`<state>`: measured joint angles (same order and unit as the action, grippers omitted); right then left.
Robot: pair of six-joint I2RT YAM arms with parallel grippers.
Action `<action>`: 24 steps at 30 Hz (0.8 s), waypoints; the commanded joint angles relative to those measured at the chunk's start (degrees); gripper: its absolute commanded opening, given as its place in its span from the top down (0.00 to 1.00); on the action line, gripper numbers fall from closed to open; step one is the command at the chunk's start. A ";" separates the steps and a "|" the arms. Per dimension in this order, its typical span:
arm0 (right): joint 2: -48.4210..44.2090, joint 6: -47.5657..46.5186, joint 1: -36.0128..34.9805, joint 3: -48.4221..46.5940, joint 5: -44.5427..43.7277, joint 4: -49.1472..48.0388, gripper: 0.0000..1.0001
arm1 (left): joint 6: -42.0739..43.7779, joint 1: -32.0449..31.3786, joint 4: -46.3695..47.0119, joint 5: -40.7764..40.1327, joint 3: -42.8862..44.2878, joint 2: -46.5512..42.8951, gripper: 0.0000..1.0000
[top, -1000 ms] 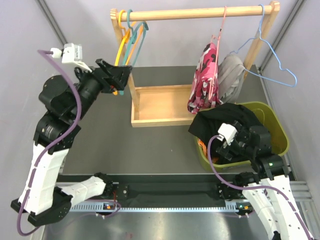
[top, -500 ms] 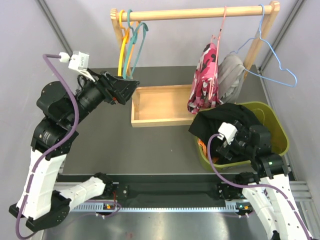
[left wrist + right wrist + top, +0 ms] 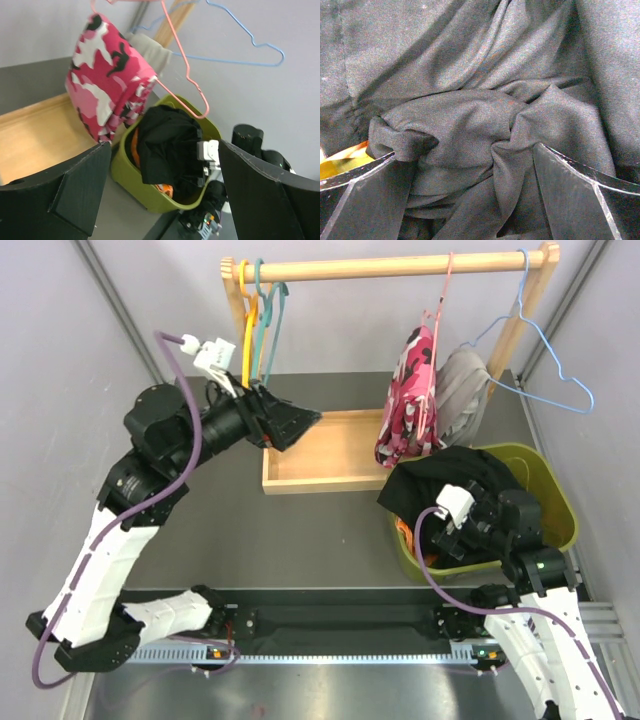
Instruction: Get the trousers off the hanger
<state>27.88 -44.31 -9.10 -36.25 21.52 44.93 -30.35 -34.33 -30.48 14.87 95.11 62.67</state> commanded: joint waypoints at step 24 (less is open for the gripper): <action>-0.72 -0.33 1.28 0.21 0.98 -2.13 0.01 | 12.42 -22.18 0.78 -25.32 36.26 40.76 0.09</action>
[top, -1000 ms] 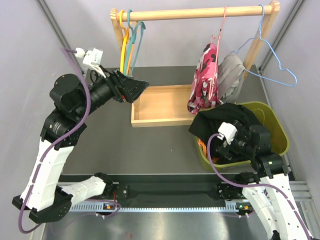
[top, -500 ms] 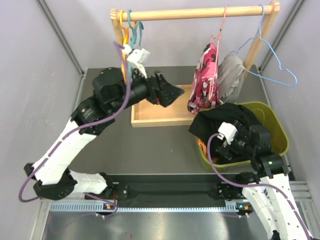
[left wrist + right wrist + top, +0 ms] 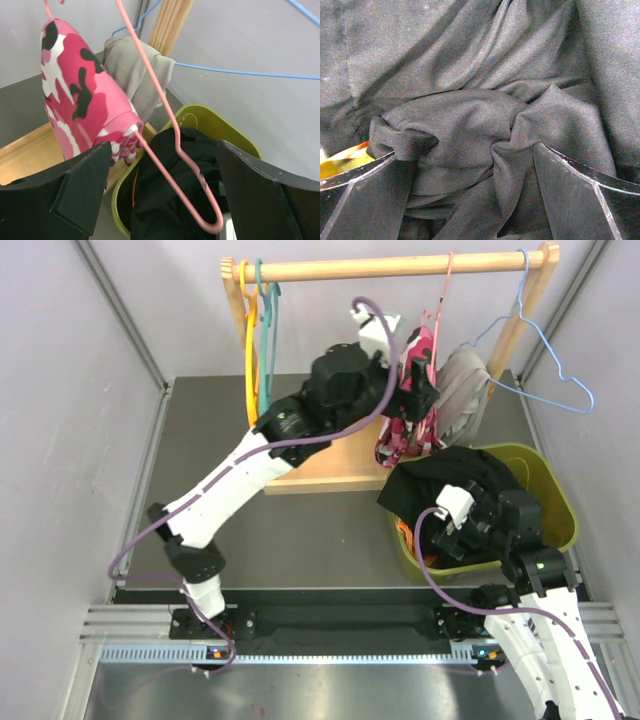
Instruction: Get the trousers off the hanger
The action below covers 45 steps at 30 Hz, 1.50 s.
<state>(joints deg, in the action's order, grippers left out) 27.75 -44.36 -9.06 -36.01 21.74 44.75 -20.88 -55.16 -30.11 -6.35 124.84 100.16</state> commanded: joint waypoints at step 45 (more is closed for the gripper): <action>4.24 -3.63 1.06 -14.43 2.61 3.84 0.00 | 21.06 -1.71 22.19 -28.81 -1.96 -7.26 1.00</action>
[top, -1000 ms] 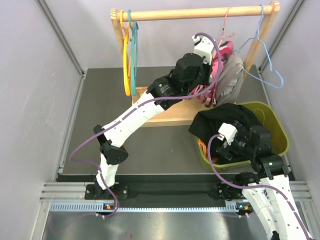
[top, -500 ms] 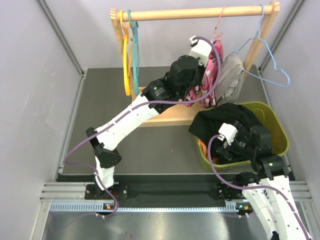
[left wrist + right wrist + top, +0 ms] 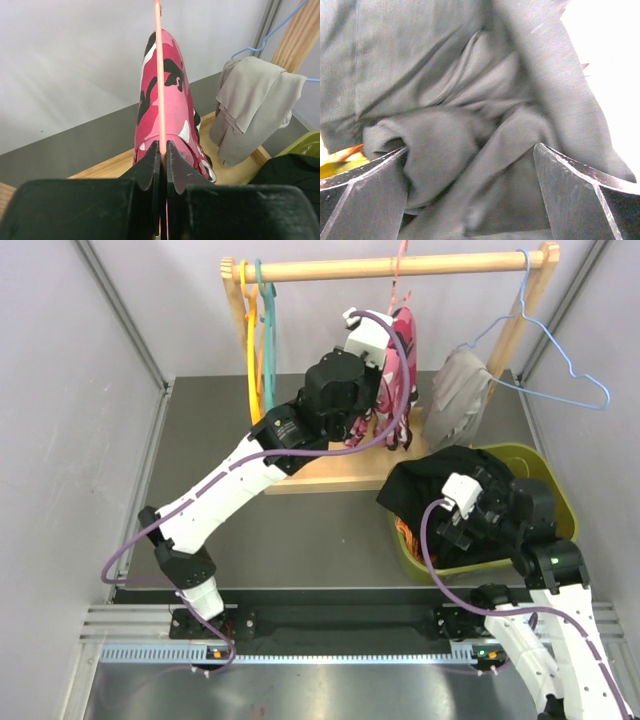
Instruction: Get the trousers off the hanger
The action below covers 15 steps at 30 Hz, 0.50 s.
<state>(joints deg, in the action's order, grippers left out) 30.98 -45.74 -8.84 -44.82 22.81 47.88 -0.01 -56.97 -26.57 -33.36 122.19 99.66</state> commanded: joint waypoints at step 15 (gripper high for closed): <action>4.70 -4.63 0.84 -18.81 13.81 11.62 0.00 | -8.85 0.10 16.55 4.18 -11.53 -20.01 1.00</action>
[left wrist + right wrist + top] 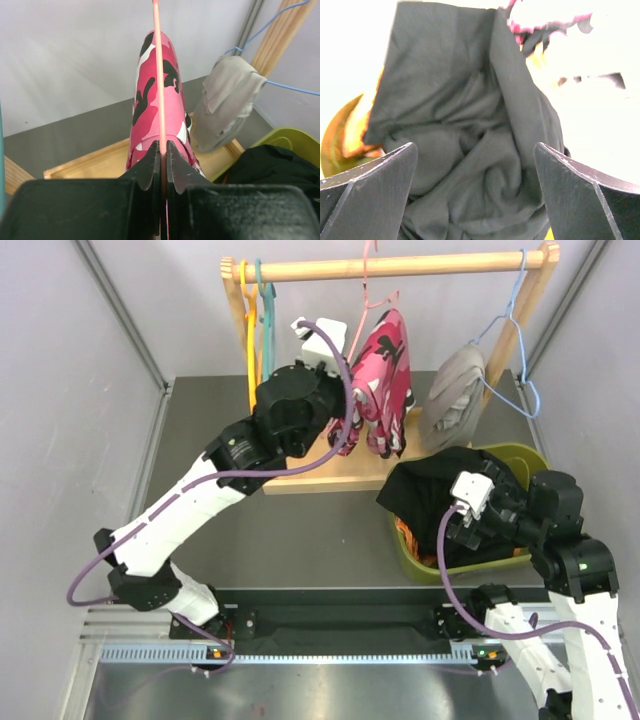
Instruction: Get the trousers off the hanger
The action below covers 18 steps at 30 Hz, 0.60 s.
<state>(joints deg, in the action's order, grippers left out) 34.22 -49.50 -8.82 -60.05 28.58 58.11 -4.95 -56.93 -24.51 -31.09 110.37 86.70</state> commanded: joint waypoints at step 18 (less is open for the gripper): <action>21.40 9.06 -21.41 -18.69 4.75 -9.33 0.00 | -10.69 0.06 12.74 3.23 -8.24 -16.03 1.00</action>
<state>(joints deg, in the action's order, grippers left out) 52.14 -42.81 -26.68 -74.02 37.71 53.47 -13.96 -56.90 -24.93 -27.81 100.77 75.09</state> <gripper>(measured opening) 0.996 0.055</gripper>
